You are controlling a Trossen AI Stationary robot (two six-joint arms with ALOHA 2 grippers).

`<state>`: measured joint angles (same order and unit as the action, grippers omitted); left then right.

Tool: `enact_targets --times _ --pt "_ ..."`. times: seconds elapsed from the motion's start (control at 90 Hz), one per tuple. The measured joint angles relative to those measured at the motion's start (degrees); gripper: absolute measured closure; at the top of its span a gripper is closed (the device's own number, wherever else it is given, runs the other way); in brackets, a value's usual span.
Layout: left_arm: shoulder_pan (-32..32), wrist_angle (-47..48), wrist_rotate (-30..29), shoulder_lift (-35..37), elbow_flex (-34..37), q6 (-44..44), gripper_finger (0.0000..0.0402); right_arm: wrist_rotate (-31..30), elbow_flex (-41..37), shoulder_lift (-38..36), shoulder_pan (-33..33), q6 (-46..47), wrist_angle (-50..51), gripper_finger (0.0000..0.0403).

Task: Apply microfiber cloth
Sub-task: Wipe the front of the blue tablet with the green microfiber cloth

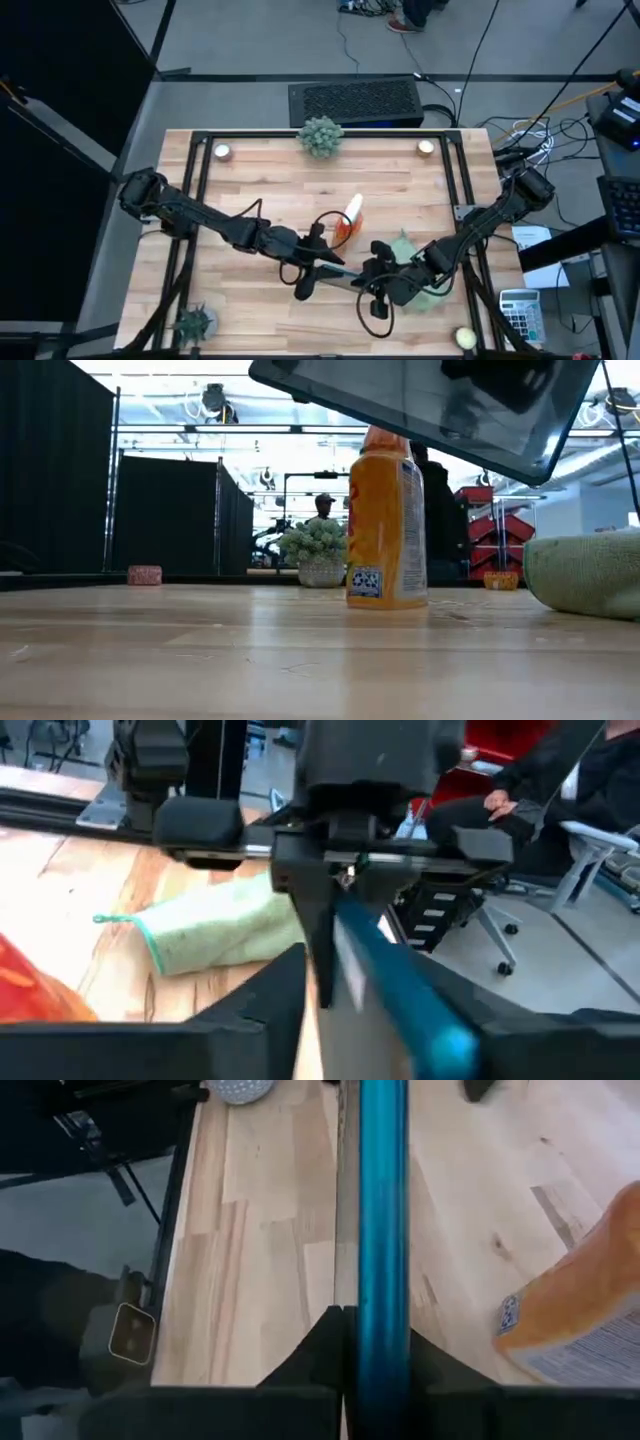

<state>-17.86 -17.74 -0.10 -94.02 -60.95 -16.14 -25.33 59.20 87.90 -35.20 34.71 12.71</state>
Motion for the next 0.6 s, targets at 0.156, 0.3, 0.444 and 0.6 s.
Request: enact_targets --times 0.156,0.3,0.444,0.6 --pt "0.3 1.1 0.4 0.0 0.0 0.3 0.0387 0.8 0.0 0.0 0.1 1.8 0.5 0.0377" --pt "0.0 1.9 0.3 0.2 0.1 0.0 0.0394 1.8 0.5 -3.6 0.6 3.2 5.1 0.0337" --pt "-0.9 4.0 -0.2 0.3 0.1 -1.0 0.0397 2.0 3.7 -9.8 -0.6 7.8 17.7 0.0293" --pt "-2.6 10.2 -0.8 0.3 0.1 -2.2 0.0397 7.0 4.0 -14.5 -3.7 23.9 34.5 0.0254"
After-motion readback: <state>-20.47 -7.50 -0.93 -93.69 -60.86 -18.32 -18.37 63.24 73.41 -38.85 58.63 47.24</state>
